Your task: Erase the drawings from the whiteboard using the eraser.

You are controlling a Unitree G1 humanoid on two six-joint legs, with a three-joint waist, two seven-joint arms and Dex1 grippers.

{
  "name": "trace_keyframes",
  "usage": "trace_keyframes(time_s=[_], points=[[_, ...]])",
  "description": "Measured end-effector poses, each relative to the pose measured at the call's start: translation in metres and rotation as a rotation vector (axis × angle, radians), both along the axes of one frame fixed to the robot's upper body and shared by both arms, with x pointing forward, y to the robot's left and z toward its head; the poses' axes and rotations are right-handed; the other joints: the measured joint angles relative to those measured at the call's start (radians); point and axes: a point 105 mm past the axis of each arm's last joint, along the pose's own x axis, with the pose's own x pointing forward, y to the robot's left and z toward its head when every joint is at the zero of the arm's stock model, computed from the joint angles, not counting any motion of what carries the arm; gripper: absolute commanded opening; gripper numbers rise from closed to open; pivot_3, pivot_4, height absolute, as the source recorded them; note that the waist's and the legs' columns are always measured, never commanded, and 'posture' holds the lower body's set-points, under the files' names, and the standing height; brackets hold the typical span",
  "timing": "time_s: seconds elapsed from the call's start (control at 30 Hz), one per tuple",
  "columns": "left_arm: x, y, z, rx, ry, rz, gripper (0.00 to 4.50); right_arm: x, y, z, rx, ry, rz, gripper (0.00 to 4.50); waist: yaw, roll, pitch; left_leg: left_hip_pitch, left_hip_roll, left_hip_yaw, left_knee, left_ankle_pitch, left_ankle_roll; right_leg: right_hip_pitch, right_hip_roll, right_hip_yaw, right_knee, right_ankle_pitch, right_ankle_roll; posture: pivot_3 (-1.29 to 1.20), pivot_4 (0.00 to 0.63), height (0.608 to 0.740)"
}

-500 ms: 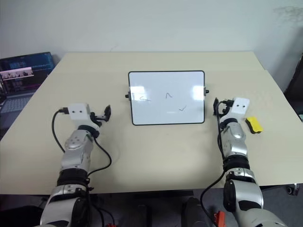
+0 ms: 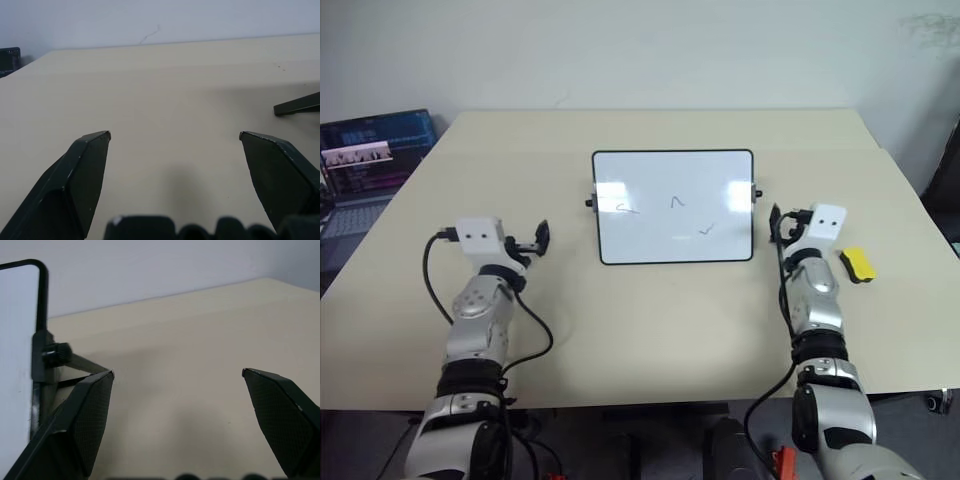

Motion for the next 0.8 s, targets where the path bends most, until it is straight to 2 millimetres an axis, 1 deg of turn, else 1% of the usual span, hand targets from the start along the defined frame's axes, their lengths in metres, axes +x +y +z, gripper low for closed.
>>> trace_keyframes(time_s=[0.1, 0.17, 0.27, 0.43, 0.53, 0.6, 0.67, 0.73, 0.8], points=[[0.002, -0.009, -0.003, 0.003, 0.009, -0.026, 4.50, -0.002, -0.011, 0.000, -0.005, 0.007, -0.016, 4.49, 0.000, 0.000, 0.000, 0.000, 0.000, 0.000, 0.000, 0.000, 0.000, 0.000, 0.000, 0.000, 0.000, 0.000, 0.000, 0.00, 0.150, 0.740], [0.003, -0.019, -0.005, -0.004, 0.014, -0.048, 4.50, -0.003, -0.014, 0.000, -0.007, 0.013, -0.018, 4.49, -0.001, 0.000, 0.000, 0.000, 0.000, 0.000, 0.000, 0.000, 0.000, 0.000, 0.000, 0.000, 0.000, 0.000, 0.000, 0.00, 0.150, 0.740], [0.005, -0.025, -0.008, -0.009, 0.019, -0.055, 4.50, -0.004, -0.018, -0.002, -0.016, 0.018, -0.021, 4.49, -0.002, 0.000, 0.000, 0.000, 0.000, 0.000, 0.000, 0.000, 0.000, 0.000, 0.000, 0.000, 0.000, 0.000, 0.000, 0.00, 0.150, 0.740], [0.004, -0.034, -0.016, -0.008, 0.045, -0.068, 4.50, -0.011, -0.023, -0.017, -0.015, 0.060, -0.020, 4.49, -0.001, 0.000, 0.000, 0.000, 0.000, 0.000, 0.000, 0.000, 0.000, 0.000, 0.000, 0.000, 0.000, 0.000, 0.000, 0.00, 0.150, 0.740], [0.003, -0.038, -0.022, -0.019, 0.063, -0.073, 4.50, -0.014, -0.025, -0.019, -0.008, 0.069, -0.017, 4.49, -0.001, 0.000, 0.000, 0.000, 0.000, 0.000, 0.000, 0.000, 0.000, 0.000, 0.000, 0.000, 0.000, 0.000, 0.000, 0.00, 0.150, 0.740], [0.003, -0.040, -0.022, -0.021, 0.069, -0.096, 4.50, -0.015, -0.025, -0.015, -0.009, 0.062, -0.012, 4.49, -0.001, 0.000, 0.000, 0.000, 0.000, 0.000, 0.000, 0.000, 0.000, 0.000, 0.000, 0.000, 0.000, 0.000, 0.000, 0.00, 0.150, 0.740], [0.002, -0.041, -0.017, -0.018, 0.077, -0.159, 4.50, -0.018, -0.024, -0.004, -0.022, 0.043, 0.007, 4.49, -0.001, 0.000, 0.000, -0.001, 0.000, 0.000, 0.000, 0.000, 0.000, 0.000, 0.000, 0.000, 0.000, 0.000, 0.000, 0.00, 0.150, 0.740], [0.001, -0.038, -0.002, -0.005, 0.067, -0.227, 4.50, -0.020, -0.023, 0.010, -0.028, 0.030, 0.031, 4.49, -0.003, 0.000, 0.000, -0.001, 0.000, 0.000, 0.000, 0.000, 0.000, 0.000, 0.000, 0.000, 0.000, 0.000, 0.000, 0.00, 0.150, 0.740], [-0.004, -0.033, 0.019, 0.034, 0.060, -0.321, 4.50, -0.022, -0.024, 0.028, -0.044, 0.017, 0.063, 4.49, -0.003, 0.000, 0.000, -0.001, 0.000, 0.000, 0.000, 0.000, 0.000, 0.000, 0.000, 0.000, 0.000, 0.000, 0.000, 0.00, 0.150, 0.740]])
